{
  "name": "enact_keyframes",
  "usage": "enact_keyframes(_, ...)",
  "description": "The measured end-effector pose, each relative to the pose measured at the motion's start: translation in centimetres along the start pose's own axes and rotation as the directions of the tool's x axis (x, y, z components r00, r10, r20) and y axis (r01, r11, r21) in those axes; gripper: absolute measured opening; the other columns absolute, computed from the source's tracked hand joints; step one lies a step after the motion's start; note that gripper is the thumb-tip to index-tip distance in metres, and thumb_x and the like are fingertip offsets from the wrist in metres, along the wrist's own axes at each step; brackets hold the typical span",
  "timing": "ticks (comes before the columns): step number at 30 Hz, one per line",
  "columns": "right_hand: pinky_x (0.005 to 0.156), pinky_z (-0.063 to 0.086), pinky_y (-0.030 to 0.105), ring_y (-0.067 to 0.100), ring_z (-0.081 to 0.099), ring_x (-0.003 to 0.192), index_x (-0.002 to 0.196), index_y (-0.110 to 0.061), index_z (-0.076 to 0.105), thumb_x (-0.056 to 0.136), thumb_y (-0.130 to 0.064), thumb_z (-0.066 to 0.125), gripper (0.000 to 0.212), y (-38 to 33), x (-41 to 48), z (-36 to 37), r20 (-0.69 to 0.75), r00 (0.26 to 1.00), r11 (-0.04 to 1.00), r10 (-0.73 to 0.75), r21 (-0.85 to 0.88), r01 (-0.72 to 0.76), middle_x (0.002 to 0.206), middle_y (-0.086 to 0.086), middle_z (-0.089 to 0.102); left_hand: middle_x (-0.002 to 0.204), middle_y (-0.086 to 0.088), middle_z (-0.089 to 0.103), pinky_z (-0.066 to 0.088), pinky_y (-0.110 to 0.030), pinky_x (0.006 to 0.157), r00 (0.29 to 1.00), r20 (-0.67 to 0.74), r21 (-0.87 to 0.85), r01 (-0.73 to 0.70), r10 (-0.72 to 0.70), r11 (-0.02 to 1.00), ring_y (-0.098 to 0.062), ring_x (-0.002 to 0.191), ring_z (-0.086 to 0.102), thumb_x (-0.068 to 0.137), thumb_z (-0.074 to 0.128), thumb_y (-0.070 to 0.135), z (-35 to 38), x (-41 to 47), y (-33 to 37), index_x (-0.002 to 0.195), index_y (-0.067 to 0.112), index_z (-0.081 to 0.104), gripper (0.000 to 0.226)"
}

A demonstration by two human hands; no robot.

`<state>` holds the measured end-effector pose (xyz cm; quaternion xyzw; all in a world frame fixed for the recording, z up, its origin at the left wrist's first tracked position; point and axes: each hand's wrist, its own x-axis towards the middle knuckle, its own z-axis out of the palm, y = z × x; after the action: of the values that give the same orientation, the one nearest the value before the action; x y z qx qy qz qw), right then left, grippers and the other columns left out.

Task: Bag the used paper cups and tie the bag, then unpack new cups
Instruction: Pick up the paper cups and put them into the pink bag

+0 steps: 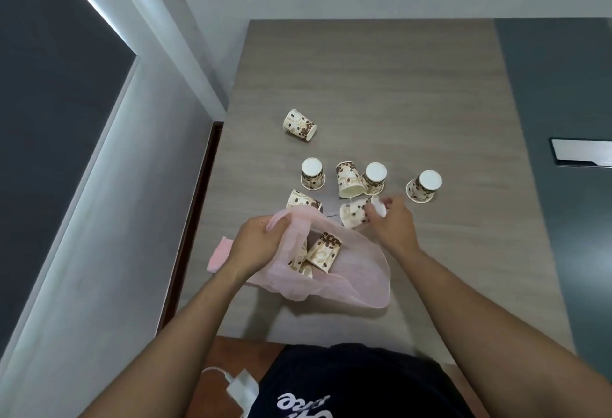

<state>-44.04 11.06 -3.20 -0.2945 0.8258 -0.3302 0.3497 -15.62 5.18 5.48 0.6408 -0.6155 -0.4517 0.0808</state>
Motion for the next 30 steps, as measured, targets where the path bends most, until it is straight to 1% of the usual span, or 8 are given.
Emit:
enact_keyframes(3,0.078,0.060,0.043,0.022,0.070,0.078,0.106,-0.013,0.065,0.099,-0.038,0.064,0.026,-2.7,-0.1,-1.0,0.110,0.991,0.932,0.073,0.346,-0.107,0.100,0.010,0.077,0.071,0.001,0.055,0.037,-0.035,0.065,1.000,0.015,-0.110,0.026,-0.024,0.994,-0.019,0.069,0.050,0.111,0.057,0.045,-0.6,0.4,-0.2,0.075,0.008,0.059,0.051)
enact_keyframes(6,0.075,0.060,0.042,0.022,0.066,0.076,0.110,-0.010,0.068,0.103,-0.027,0.061,0.020,-4.3,-1.6,-1.4,0.416,0.909,0.809,0.028,0.525,-0.265,0.096,0.016,0.069,0.075,-0.003,0.061,0.040,-0.037,0.070,0.998,0.036,-0.231,0.052,-0.045,0.972,-0.020,0.073,0.055,0.109,0.054,0.056,-1.1,0.8,-0.3,0.081,0.013,0.066,0.052)
enact_keyframes(10,0.087,0.060,0.043,0.020,0.069,0.076,0.110,-0.013,0.072,0.106,-0.023,0.065,0.013,-4.6,-5.1,0.8,0.674,0.739,0.872,0.023,0.348,-0.345,0.090,0.008,0.073,0.104,-0.004,0.088,0.062,-0.048,0.101,0.990,0.123,-0.353,0.112,-0.073,0.929,-0.026,0.104,0.082,0.101,0.054,0.062,-1.7,1.1,0.2,0.108,0.021,0.087,0.052)
enact_keyframes(14,0.084,0.058,0.027,0.013,0.074,0.087,0.112,-0.020,0.076,0.096,-0.039,0.082,0.026,-4.5,-7.8,4.3,0.657,0.753,0.970,0.008,0.178,-0.165,0.100,-0.004,0.082,0.121,-0.018,0.085,0.056,-0.059,0.117,0.945,0.266,-0.610,0.318,-0.190,0.726,-0.040,0.121,0.079,0.092,0.071,0.052,-2.1,1.3,0.4,0.128,0.010,0.082,0.057)
enact_keyframes(16,0.098,0.056,0.029,0.011,0.073,0.105,0.121,-0.018,0.074,0.093,-0.039,0.084,0.037,-4.9,-8.9,6.1,0.648,0.761,0.992,-0.024,0.111,-0.064,0.119,0.003,0.082,0.120,-0.025,0.082,0.062,-0.056,0.107,0.883,0.407,-0.662,0.461,-0.232,0.592,-0.045,0.113,0.080,0.099,0.071,0.043,-2.5,0.9,0.6,0.131,0.001,0.078,0.054)
enact_keyframes(19,0.106,0.055,0.031,0.017,0.070,0.114,0.123,-0.020,0.067,0.093,-0.039,0.077,0.037,-6.0,-10.4,8.6,0.662,0.746,0.994,-0.068,-0.015,0.105,0.124,0.003,0.075,0.099,-0.025,0.079,0.068,-0.043,0.073,0.821,0.535,-0.670,0.557,-0.201,0.491,-0.039,0.079,0.080,0.110,0.061,0.033,-3.3,0.0,0.6,0.118,-0.003,0.079,0.041)
enact_keyframes(25,0.105,0.057,0.039,0.014,0.068,0.101,0.118,-0.019,0.066,0.072,-0.060,0.063,0.062,-6.4,-10.7,12.0,0.674,0.738,0.987,-0.036,-0.091,0.132,0.111,-0.006,0.073,0.104,-0.019,0.077,0.060,-0.044,0.080,0.836,0.536,-0.676,0.509,-0.118,0.533,-0.033,0.085,0.075,0.106,0.069,0.037,-4.6,-0.3,-0.6,0.128,0.006,0.078,0.039)
enact_keyframes(30,0.092,0.061,0.042,0.022,0.080,0.100,0.119,-0.013,0.074,0.105,-0.033,0.068,0.025,-8.1,-10.0,9.6,0.690,0.721,0.989,-0.054,-0.062,0.133,0.113,0.004,0.081,0.123,-0.022,0.083,0.064,-0.042,0.087,0.926,0.336,-0.697,0.368,-0.172,0.616,-0.033,0.100,0.081,0.109,0.066,0.039,-4.9,0.8,-2.8,0.132,0.006,0.079,0.042)
